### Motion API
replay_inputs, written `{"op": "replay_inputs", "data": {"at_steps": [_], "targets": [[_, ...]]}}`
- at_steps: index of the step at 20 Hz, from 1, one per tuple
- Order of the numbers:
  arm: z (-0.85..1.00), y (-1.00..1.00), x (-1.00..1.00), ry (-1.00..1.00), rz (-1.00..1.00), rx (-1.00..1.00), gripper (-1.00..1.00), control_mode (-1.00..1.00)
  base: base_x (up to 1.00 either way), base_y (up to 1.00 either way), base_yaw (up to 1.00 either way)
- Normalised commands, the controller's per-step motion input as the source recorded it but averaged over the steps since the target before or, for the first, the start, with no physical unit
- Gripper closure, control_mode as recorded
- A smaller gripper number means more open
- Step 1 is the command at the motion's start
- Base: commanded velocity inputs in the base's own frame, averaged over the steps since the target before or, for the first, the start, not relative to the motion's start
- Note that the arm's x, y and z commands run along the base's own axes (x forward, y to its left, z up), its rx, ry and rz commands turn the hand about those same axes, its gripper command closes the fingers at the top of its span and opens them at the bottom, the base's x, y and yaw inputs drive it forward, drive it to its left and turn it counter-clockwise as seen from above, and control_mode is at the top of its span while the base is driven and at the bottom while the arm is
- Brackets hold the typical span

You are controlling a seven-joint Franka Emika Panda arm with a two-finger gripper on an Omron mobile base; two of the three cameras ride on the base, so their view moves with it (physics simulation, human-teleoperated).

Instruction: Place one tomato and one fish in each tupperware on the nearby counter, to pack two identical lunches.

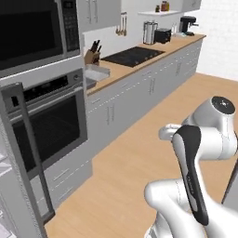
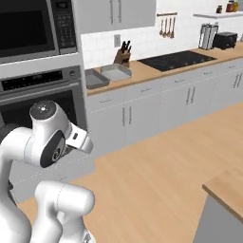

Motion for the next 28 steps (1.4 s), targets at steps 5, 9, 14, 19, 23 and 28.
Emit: {"op": "replay_inputs", "data": {"at_steps": [5,9,14,19,23,28], "targets": [[0.00,0.00,0.00,0.00,0.00,0.00,1.00,1.00,1.00,-0.01,0.02],[0.00,0.00,0.00,0.00,0.00,0.00,1.00,1.00,1.00,0.00,0.03],[0.00,0.00,0.00,0.00,0.00,0.00,1.00,1.00,1.00,-0.20,0.09],[0.00,0.00,0.00,0.00,0.00,0.00,1.00,1.00,1.00,-0.25,0.13],[0.00,0.00,0.00,0.00,0.00,0.00,1.00,1.00,1.00,-0.34,0.32],[0.00,0.00,0.00,0.00,0.00,0.00,1.00,1.00,1.00,-0.37,0.52]]}}
